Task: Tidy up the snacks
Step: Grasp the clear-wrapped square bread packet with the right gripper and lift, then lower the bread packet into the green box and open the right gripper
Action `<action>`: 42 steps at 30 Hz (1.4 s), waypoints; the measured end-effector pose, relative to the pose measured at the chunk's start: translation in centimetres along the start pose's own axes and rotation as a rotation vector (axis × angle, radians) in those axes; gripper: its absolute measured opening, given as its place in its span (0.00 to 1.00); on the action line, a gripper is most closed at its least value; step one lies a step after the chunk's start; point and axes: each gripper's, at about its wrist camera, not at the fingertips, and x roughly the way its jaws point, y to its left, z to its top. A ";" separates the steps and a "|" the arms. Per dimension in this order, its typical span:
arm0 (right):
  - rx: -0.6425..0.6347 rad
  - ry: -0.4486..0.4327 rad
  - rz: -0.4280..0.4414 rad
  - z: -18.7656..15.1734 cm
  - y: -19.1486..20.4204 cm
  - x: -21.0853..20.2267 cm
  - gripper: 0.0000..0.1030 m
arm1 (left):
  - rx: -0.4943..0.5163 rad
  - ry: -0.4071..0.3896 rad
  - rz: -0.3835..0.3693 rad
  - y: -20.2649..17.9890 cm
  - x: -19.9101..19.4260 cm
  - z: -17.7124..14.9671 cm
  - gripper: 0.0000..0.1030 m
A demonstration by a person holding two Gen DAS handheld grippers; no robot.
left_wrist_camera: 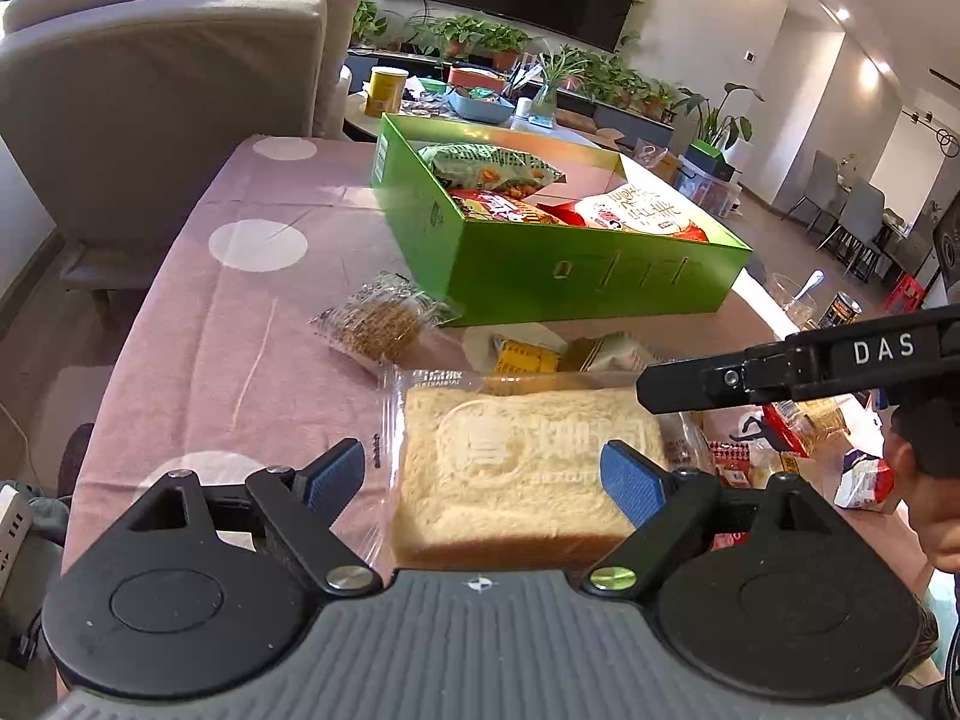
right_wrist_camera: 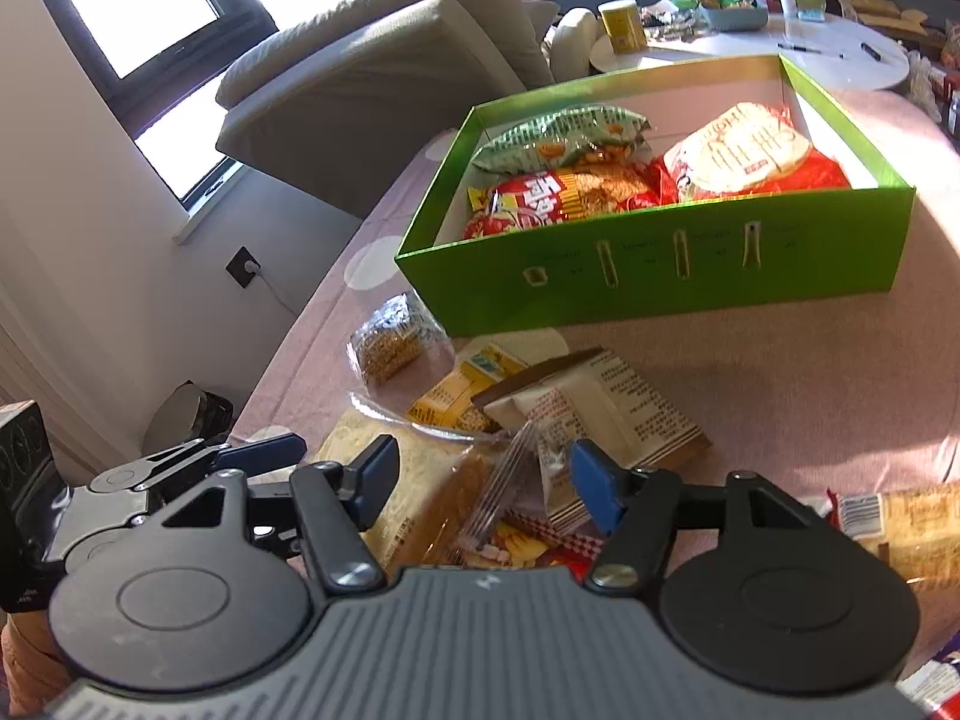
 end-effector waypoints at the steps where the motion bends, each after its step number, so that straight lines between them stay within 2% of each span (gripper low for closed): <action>1: 0.013 0.010 0.002 -0.1 0.1 0.0 0.62 | -0.001 0.000 -0.001 0.1 -0.1 -0.1 0.82; 6: 0.026 0.026 0.007 -0.3 0.5 -0.2 0.62 | -0.011 0.003 -0.020 0.7 -0.3 -0.4 0.82; 10: 0.019 0.047 0.023 -0.6 1.2 -0.1 0.62 | -0.015 0.014 -0.063 0.8 -0.3 -0.7 0.76; 14: 0.005 0.071 -0.008 -0.5 1.8 1.0 0.53 | -0.007 0.015 -0.079 0.6 -0.5 -1.0 0.75; 20: -0.014 0.084 -0.006 -0.6 2.8 1.7 0.52 | -0.003 -0.005 -0.083 0.2 -1.1 -0.7 0.71; 28: -0.098 -0.020 -0.013 0.8 4.0 -0.3 0.51 | 0.039 -0.107 -0.077 -1.4 -3.2 2.0 0.71; 34: -0.130 -0.107 -0.025 4.0 3.6 -1.4 0.51 | 0.071 -0.148 -0.053 -2.9 -2.1 5.4 0.71; 42: -0.162 -0.174 -0.040 7.0 2.6 -1.8 0.51 | 0.084 -0.184 -0.039 -3.9 -0.3 8.8 0.72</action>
